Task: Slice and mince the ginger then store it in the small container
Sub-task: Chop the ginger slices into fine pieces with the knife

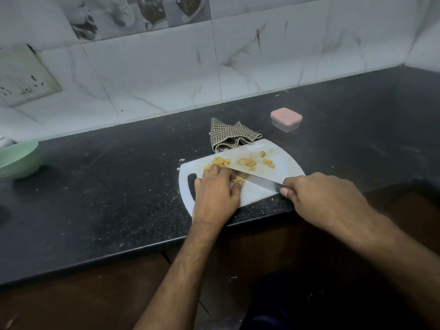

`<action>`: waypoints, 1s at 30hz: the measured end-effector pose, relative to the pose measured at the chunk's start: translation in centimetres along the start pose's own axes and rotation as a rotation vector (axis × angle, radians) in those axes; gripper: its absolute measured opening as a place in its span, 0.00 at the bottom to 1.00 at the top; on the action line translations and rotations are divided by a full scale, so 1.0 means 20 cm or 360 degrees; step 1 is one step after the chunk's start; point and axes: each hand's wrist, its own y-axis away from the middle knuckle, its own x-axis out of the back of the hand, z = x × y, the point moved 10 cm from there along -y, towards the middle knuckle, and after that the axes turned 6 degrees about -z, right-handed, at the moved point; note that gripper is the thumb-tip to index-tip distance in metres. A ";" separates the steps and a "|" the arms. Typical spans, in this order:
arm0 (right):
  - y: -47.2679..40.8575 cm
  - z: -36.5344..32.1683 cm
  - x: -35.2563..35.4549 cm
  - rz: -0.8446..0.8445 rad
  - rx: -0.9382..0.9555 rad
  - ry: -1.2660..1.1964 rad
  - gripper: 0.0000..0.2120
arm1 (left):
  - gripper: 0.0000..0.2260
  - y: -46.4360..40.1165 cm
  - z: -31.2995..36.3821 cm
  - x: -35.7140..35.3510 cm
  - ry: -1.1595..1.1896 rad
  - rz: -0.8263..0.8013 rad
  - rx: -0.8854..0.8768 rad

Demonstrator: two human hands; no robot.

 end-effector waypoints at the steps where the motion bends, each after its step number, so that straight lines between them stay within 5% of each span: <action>1: 0.01 0.00 0.01 -0.0013 -0.0008 0.0012 0.15 | 0.13 0.00 0.00 0.00 -0.0019 0.0005 -0.0001; 20: 0.17 -0.11 0.13 -0.0311 -0.0028 0.0265 0.10 | 0.12 0.02 0.05 -0.02 -0.0239 0.0022 -0.0071; 30: 0.12 -0.07 0.09 -0.0249 -0.0020 0.0189 0.06 | 0.12 0.00 0.03 -0.02 -0.0228 0.0015 -0.0055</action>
